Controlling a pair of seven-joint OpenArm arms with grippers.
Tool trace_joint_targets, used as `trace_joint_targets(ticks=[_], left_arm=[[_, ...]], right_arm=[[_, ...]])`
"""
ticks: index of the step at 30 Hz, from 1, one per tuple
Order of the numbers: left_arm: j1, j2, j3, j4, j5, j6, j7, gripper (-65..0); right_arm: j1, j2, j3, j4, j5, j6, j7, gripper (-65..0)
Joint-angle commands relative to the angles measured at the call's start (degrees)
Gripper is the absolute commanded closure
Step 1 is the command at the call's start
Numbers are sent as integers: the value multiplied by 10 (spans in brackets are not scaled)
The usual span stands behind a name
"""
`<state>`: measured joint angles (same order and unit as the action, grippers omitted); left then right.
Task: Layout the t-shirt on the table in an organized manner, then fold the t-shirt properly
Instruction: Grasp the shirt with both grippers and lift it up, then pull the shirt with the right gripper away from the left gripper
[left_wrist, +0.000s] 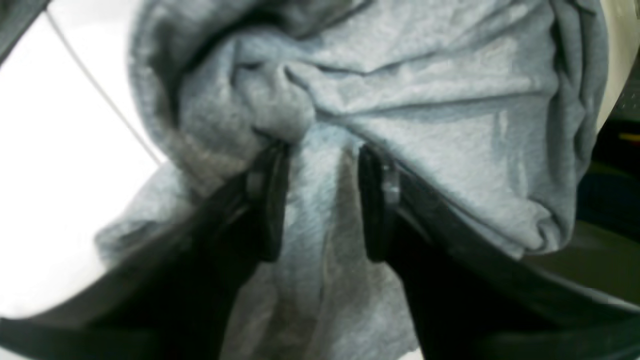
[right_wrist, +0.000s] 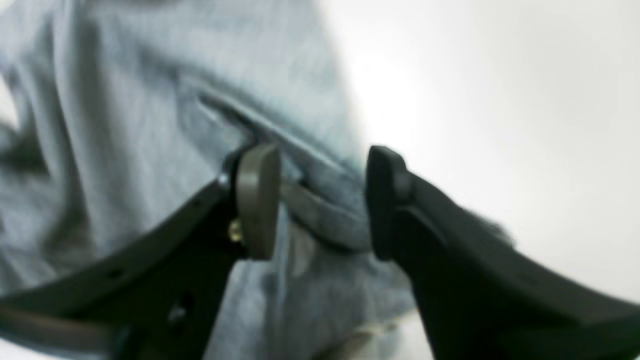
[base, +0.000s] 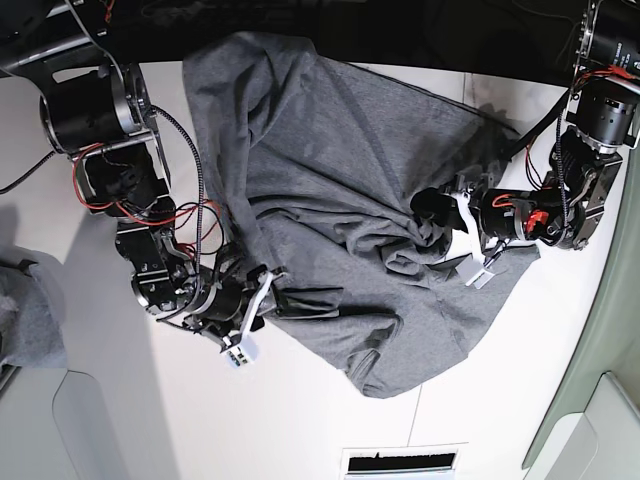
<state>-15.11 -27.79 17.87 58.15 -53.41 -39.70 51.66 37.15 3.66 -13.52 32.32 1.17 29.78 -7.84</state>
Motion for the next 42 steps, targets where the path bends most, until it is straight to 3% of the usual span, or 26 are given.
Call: trace_joint_targets(ticks=[1, 2, 5, 12, 18, 21, 28, 32, 35, 38, 42], left_arm=[[-10, -8, -3, 7, 0, -3, 0, -272], [-10, -9, -3, 7, 0, -3, 1, -272], [-11, -11, -3, 8, 0, -3, 0, -271], [-10, -28, -3, 40, -14, -3, 1, -271], [0, -32, -3, 41, -7, -3, 2, -271], [15, -32, -3, 41, -3, -3, -1, -271], [49, -32, -3, 40, 64, -3, -47, -271], [51, -32, -3, 40, 88, -3, -52, -271], [49, -32, -3, 40, 112, -3, -63, -271], [50, -32, -3, 40, 125, -3, -68, -271], [50, -32, -3, 40, 125, -3, -68, -271]], right_arm=[[22, 1, -6, -2, 3, 0, 21, -261], [21, 1, -12, -9, 3, 0, 23, -220], [21, 3, -17, -10, 1, 0, 23, 0], [22, 28, -4, 55, 3, 0, 22, 0], [22, 68, 59, 98, 7, 0, 15, 0], [19, 92, 91, 98, 37, 0, 7, 0], [-10, 140, 175, 98, 88, 0, 1, 0], [-50, 155, 223, 99, 127, 0, -2, -219], [-82, 156, 264, 101, 155, 3, -4, -236], [-108, 155, 303, 115, 207, 33, -16, -236], [-119, 152, 320, 151, 231, 33, -25, -236]])
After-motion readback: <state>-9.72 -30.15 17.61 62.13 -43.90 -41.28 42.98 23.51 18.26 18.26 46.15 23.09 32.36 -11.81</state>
